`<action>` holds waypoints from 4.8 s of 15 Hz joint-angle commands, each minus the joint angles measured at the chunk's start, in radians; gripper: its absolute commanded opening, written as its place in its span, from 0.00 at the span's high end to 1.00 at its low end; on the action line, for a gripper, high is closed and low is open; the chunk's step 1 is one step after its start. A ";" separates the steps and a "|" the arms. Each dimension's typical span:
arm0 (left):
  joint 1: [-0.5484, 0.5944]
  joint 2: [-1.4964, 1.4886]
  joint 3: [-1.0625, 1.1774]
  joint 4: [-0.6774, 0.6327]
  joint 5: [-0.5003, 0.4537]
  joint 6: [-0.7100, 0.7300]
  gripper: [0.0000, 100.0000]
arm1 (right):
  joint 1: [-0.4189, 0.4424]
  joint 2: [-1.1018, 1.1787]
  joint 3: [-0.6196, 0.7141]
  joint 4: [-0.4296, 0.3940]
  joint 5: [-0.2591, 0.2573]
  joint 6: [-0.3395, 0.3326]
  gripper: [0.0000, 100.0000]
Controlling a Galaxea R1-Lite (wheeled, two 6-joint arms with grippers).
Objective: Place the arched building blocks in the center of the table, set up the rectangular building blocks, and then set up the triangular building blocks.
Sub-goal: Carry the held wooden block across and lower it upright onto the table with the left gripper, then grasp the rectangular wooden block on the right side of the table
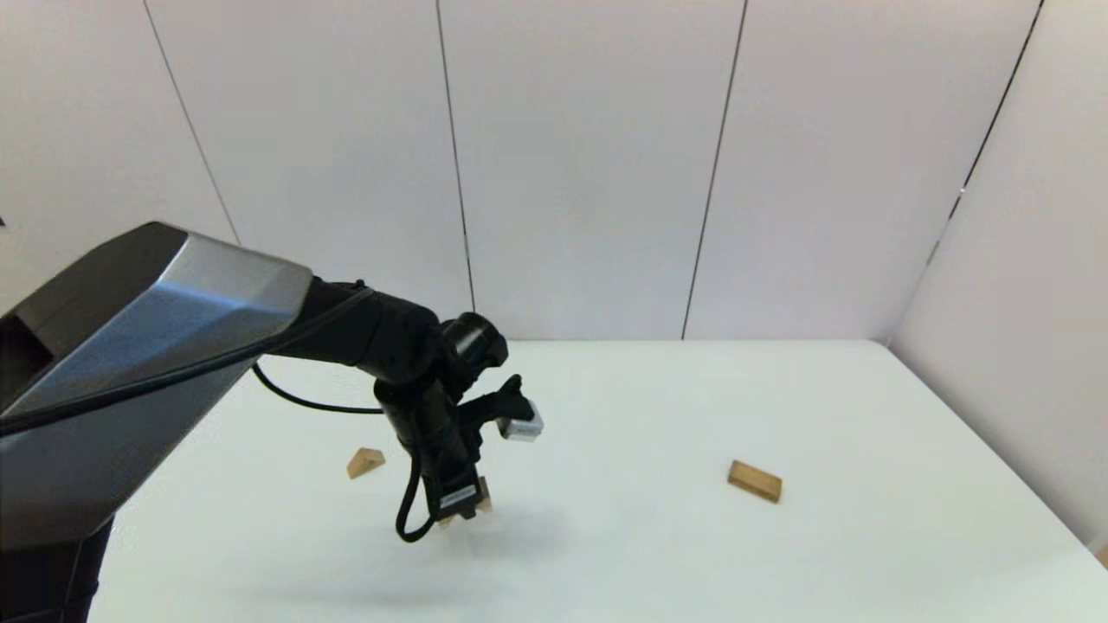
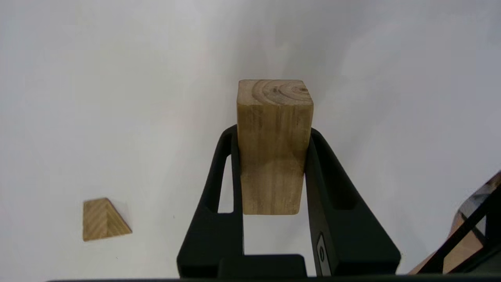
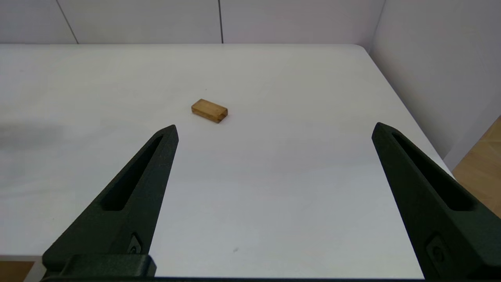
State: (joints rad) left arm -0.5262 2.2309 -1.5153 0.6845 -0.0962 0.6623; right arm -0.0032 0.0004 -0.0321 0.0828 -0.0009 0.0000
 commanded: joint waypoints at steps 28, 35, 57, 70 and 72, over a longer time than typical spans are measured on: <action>-0.213 0.305 -0.459 0.092 -0.025 0.198 1.00 | 0.000 -0.002 0.000 0.000 -0.001 0.000 0.00; -0.215 0.314 -0.459 0.093 -0.025 0.204 1.00 | 0.000 -0.002 0.000 0.000 0.001 0.000 0.00; -0.198 0.273 -0.462 0.090 -0.023 0.194 0.00 | 0.000 -0.002 0.000 0.000 -0.001 0.000 0.00; 0.103 -0.427 -0.368 0.279 -0.017 -0.310 0.00 | 0.000 -0.002 0.000 0.000 -0.001 0.000 0.00; 0.176 -0.585 -0.269 0.280 -0.011 -0.336 0.00 | 0.000 -0.002 0.000 0.000 -0.001 0.000 0.00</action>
State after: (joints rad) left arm -0.4674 1.9272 -1.9121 0.9415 -0.1145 0.3945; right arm -0.0032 0.0004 -0.0321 0.0826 -0.0013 0.0000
